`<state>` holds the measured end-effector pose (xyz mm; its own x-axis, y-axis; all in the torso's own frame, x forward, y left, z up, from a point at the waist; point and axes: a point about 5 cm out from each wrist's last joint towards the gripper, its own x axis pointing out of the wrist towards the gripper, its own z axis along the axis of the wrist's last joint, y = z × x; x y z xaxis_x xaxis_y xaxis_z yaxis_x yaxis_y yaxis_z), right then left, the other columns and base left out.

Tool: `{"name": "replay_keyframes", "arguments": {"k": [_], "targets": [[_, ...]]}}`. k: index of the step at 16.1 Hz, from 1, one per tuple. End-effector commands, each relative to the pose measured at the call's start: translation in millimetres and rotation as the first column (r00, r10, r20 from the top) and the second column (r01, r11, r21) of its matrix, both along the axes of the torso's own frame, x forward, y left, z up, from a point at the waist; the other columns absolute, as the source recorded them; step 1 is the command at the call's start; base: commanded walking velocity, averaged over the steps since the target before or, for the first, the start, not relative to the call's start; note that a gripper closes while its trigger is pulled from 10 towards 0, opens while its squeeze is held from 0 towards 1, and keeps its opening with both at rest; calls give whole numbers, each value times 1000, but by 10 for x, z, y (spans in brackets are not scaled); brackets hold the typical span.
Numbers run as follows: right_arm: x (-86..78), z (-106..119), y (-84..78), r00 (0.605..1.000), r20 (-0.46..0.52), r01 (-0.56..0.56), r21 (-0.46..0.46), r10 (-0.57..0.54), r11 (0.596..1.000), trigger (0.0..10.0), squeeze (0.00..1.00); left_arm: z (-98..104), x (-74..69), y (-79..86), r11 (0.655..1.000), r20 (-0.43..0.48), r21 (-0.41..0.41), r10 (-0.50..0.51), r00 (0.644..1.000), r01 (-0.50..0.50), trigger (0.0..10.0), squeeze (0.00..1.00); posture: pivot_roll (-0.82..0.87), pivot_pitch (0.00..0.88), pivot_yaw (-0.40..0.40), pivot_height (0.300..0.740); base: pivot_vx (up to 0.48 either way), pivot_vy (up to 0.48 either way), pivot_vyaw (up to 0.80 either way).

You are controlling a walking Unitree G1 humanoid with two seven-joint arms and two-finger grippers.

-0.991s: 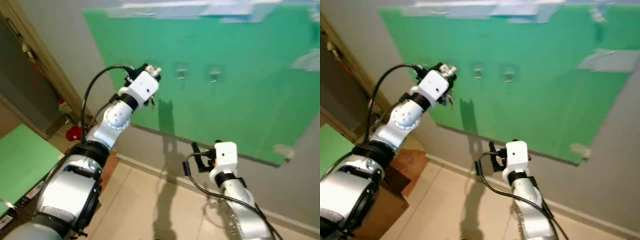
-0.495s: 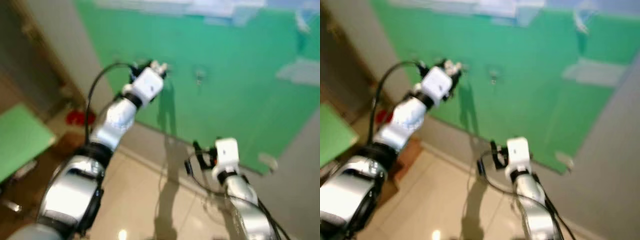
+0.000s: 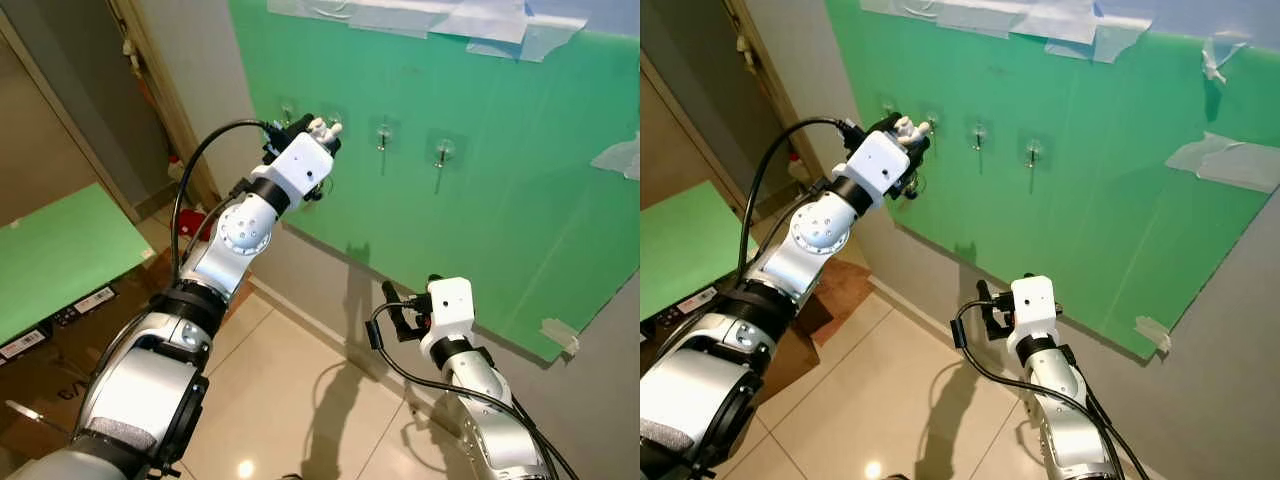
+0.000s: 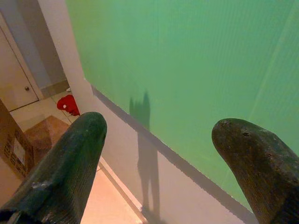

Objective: Hang keys on a hook

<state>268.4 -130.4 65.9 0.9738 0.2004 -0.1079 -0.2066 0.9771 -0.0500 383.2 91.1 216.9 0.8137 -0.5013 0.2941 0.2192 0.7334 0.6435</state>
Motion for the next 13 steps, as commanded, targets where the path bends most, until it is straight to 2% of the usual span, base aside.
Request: {"name": "replay_keyframes", "arguments": {"k": [1,5,6,7,8,9,10,11,12,13], "targets": [[37,23,47,1000,2,-18,5,18,1000,10000,0,126,38,4,1000,27,30,7,1000,-8,0,0,-91,15,136,740,0,0,0],[42,25,47,1000,3,-28,2,28,1000,10000,0,216,105,-15,997,27,64,32,999,-34,0,0,-97,12,134,740,0,0,0],[41,29,43,1000,4,-28,1,28,1000,10000,0,232,118,-5,998,15,45,44,999,-44,0,0,-97,12,134,740,0,0,0],[40,31,39,1000,5,-27,2,27,1000,10000,0,234,137,24,997,-44,-52,49,998,-52,0,0,-99,10,134,740,0,0,0],[38,30,33,1000,5,-27,3,27,1000,10000,0,224,166,78,975,-147,-212,38,988,-69,0,0,-100,7,134,740,0,0,0],[37,29,25,1000,4,-27,4,27,1000,10000,0,215,192,131,908,-261,-408,-16,965,-96,0,0,-99,6,131,740,0,0,0],[40,28,19,1000,4,-29,4,29,1000,10000,0,210,194,144,843,-317,-527,-76,945,-109,0,0,-96,6,130,740,0,0,0],[43,30,18,1000,4,-30,3,30,1000,10000,0,210,191,146,818,-331,-564,-98,939,-113,0,0,-96,6,130,740,0,0,0],[55,34,19,999,4,-36,1,36,999,10000,0,203,186,141,731,-366,-669,-162,916,-138,0,0,-93,1,120,740,0,0,0],[67,40,22,999,4,-45,-3,45,999,10000,0,193,181,122,655,-390,-740,-230,891,-155,0,0,-92,0,114,740,0,0,0]]}}
